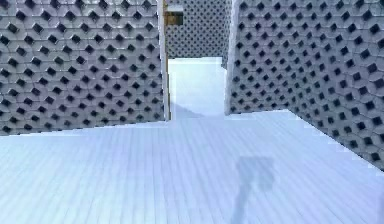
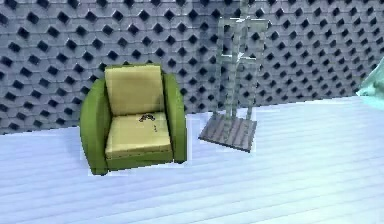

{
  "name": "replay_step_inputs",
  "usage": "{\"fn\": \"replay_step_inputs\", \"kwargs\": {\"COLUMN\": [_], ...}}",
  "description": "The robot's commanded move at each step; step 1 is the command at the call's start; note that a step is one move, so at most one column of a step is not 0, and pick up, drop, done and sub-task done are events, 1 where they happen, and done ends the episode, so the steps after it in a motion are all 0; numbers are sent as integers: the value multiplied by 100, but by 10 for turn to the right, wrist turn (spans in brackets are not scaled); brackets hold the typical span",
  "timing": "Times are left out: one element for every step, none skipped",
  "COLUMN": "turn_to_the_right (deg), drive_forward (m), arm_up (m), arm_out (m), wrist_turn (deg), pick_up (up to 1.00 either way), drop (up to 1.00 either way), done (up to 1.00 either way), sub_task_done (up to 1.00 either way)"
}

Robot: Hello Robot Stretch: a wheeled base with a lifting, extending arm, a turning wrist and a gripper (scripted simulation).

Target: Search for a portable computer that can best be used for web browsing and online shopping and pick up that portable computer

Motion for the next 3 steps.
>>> {"fn": "replay_step_inputs", "kwargs": {"turn_to_the_right": [0,0,30], "drive_forward": [100,100,0], "arm_up": [0,0,0], "arm_out": [0,0,0], "wrist_turn": [0,0,0], "pick_up": [0,0,0], "drop": [0,0,0], "done": [0,0,0], "sub_task_done": [0,0,0]}}
